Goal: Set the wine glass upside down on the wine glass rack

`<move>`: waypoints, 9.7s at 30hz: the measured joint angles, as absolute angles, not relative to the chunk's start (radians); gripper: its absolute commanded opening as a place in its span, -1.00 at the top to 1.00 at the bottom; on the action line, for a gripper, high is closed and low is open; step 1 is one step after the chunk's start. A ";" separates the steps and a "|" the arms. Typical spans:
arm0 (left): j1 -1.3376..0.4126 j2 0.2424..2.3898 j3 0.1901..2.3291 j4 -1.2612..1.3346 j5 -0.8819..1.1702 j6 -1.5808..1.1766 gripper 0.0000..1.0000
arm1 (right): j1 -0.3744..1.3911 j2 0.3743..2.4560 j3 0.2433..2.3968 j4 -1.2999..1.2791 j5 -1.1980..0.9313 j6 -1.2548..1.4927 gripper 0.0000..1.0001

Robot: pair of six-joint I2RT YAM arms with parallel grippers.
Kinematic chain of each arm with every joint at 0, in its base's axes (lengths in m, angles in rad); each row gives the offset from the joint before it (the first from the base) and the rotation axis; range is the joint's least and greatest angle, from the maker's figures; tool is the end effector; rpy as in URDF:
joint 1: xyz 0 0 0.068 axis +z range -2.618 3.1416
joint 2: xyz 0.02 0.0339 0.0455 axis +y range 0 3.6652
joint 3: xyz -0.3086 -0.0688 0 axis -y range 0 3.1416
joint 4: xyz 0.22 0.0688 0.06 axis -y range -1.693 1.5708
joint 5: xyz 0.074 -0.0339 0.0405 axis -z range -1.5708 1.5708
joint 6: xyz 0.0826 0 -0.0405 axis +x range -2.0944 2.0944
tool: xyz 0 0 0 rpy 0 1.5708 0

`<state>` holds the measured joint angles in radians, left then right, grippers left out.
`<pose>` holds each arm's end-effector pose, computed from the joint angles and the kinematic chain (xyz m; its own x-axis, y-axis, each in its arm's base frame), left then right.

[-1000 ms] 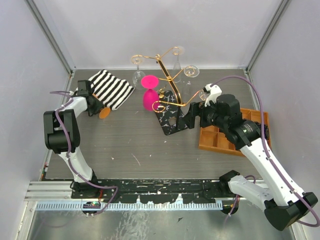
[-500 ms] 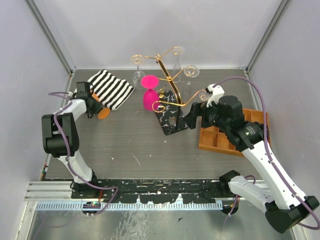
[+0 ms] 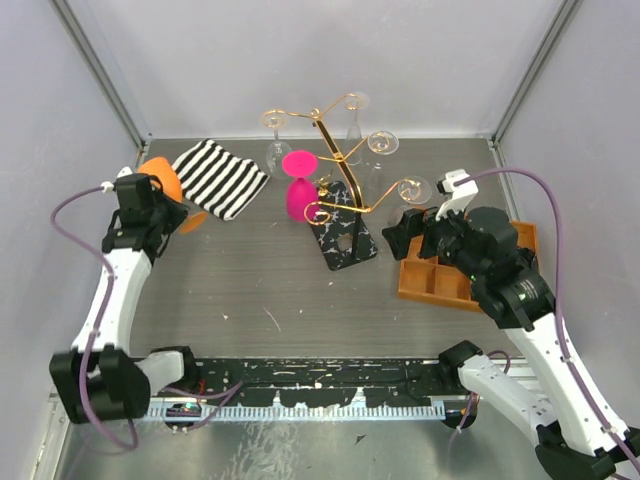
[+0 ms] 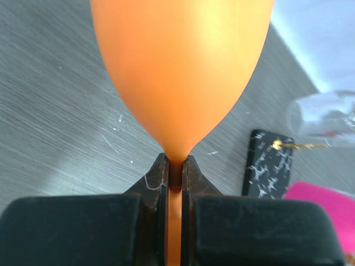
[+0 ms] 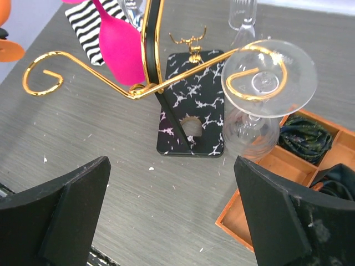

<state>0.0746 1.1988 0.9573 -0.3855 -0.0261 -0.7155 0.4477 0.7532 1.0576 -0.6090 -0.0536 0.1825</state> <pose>0.2617 0.0217 0.3148 -0.3789 -0.6859 -0.6212 -0.4560 0.7225 -0.5197 0.1207 0.0629 0.4008 -0.3527 0.0317 -0.9352 -0.4213 0.8870 0.1889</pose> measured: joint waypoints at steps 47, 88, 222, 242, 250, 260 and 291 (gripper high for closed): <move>-0.626 0.725 1.134 -0.760 0.113 -0.402 1.00 | 0.603 0.697 0.966 -0.330 -0.353 0.247 -0.82; -0.626 0.772 1.203 -0.734 0.175 -0.488 1.00 | 1.345 1.165 0.753 0.659 0.041 -0.660 0.01; -0.650 0.741 0.853 0.321 0.532 0.205 0.00 | 1.353 1.089 0.924 0.674 0.523 1.207 0.99; -0.662 0.731 0.853 0.337 0.541 0.209 1.00 | 1.348 1.094 0.924 0.672 0.525 1.211 0.95; -0.662 0.720 0.853 0.319 0.530 0.212 1.00 | 1.348 1.093 0.924 0.676 0.526 1.202 0.38; -0.661 0.673 0.853 0.236 0.447 0.229 1.00 | 1.349 1.049 0.886 0.680 0.554 1.130 0.14; -0.660 0.512 0.910 -0.487 -0.126 -0.174 1.00 | 1.282 0.983 1.197 -0.330 0.812 0.239 -0.14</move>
